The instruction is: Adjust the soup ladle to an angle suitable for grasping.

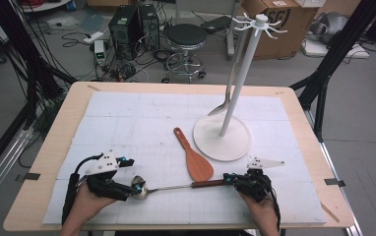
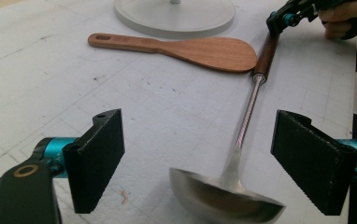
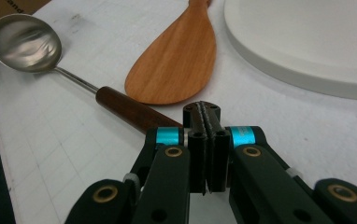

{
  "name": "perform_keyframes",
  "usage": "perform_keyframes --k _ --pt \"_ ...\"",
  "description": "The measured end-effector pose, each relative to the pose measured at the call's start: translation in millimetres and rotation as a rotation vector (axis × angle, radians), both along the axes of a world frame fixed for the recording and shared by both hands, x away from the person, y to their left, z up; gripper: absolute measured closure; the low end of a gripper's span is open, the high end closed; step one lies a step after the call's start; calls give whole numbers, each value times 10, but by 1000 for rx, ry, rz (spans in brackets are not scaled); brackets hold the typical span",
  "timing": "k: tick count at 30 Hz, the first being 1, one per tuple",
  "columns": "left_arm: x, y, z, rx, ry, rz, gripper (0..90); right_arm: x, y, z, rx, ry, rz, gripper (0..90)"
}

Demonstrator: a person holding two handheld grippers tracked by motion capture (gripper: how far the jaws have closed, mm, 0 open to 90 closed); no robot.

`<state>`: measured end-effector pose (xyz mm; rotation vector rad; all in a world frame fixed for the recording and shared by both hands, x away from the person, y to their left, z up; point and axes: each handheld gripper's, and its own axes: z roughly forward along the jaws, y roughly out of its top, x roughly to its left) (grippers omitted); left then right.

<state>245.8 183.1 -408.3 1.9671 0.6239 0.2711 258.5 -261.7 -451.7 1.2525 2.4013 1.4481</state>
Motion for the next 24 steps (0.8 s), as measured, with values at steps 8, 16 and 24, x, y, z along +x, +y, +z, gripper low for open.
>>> perform_keyframes --k 8,16,24 --pt "-33 6 68 6 -6 -17 186 22 163 -8 16 8 6 895" --pt "-53 -11 116 12 -12 -30 189 51 370 -8 15 11 41 895" --pt "-64 -71 142 19 -9 -44 190 79 546 -8 13 9 83 894"
